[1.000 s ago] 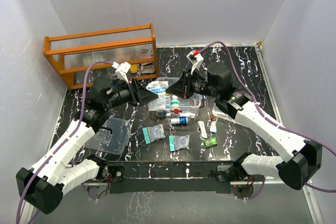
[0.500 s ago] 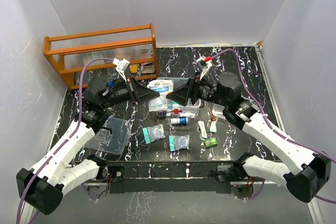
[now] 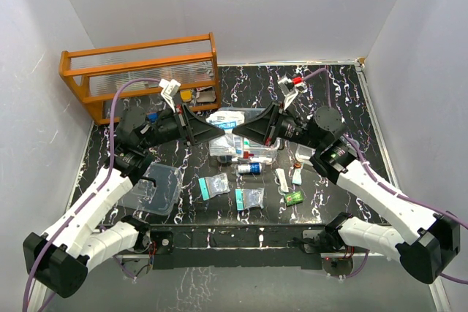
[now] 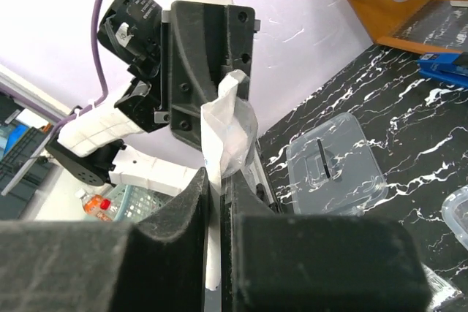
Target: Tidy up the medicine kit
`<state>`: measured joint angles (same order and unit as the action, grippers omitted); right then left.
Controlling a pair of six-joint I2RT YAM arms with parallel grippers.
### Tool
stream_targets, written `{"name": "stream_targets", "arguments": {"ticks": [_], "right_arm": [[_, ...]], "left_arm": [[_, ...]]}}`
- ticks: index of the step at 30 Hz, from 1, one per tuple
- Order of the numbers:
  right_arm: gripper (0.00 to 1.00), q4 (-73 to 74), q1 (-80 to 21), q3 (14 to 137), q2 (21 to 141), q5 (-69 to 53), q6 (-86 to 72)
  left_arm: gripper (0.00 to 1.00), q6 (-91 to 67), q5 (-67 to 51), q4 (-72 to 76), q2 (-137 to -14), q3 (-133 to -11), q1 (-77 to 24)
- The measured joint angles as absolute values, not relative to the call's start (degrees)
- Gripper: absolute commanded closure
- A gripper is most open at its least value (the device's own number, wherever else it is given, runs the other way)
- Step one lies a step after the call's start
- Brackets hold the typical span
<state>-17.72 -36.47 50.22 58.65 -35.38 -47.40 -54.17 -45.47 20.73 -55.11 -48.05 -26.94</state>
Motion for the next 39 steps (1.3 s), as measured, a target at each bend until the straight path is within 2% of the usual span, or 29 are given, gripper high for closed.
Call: {"name": "stream_targets", "arguments": {"ticks": [4,8,15,19,29,39], "right_arm": [[1.0,-16.1,-36.4,50.3,58.7,-33.8,-47.9],[1.0,-5.7,-36.4,55.0,60.3,-29.0,-44.7],[1.0,21.1,-36.4,71.4,70.4,-11.0,-36.9],[1.0,35.9,-36.3,80.5,79.4,-1.0,-34.0],[1.0,56.5,-36.3,95.4,97.9,14.0,-29.6],[1.0,58.5,-36.3,99.7,112.3,12.0,-26.9]], "left_arm": [[0.48,-50.9,-42.4,15.4,-55.3,-49.8,-27.0],[0.38,-44.0,-31.0,2.4,-56.2,-54.7,-27.0],[0.31,-33.3,-5.1,-16.3,-57.0,-58.4,-26.8],[0.29,-28.1,2.5,-19.7,-57.0,-58.1,-26.8],[0.27,-20.5,6.3,-18.3,-58.3,-54.2,-26.8],[0.26,-18.6,6.9,-16.6,-58.4,-51.8,-26.8]]}}
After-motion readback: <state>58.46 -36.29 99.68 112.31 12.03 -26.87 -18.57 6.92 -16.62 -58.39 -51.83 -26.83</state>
